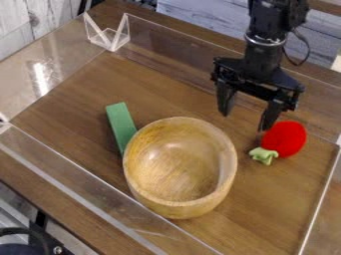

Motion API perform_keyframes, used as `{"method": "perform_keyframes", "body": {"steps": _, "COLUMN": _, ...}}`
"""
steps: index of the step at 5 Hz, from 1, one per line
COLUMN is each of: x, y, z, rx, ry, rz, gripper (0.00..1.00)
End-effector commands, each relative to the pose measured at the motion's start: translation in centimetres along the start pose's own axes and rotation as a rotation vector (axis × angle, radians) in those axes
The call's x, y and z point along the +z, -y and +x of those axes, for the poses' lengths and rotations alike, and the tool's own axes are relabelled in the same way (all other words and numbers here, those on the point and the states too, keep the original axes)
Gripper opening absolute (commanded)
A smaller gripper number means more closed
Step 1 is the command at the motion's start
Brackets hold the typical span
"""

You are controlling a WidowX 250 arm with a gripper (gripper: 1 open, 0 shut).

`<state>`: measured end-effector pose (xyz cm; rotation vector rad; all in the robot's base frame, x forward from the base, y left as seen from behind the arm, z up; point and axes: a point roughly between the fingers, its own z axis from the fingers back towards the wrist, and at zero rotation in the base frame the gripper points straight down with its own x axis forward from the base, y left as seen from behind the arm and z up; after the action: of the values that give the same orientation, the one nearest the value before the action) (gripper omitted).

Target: Move the red object to the right side of the table

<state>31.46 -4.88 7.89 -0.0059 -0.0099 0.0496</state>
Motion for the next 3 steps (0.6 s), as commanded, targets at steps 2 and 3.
{"method": "perform_keyframes", "body": {"steps": 2, "x": 1.0, "y": -0.3, "z": 1.8, "rx": 0.053, "ry": 0.057, "rz": -0.008, "gripper": 1.0}}
{"method": "perform_keyframes", "body": {"steps": 3, "x": 0.5, "y": -0.3, "z": 2.1, "rx": 0.087, "ry": 0.057, "rz": -0.008, "gripper": 1.0}}
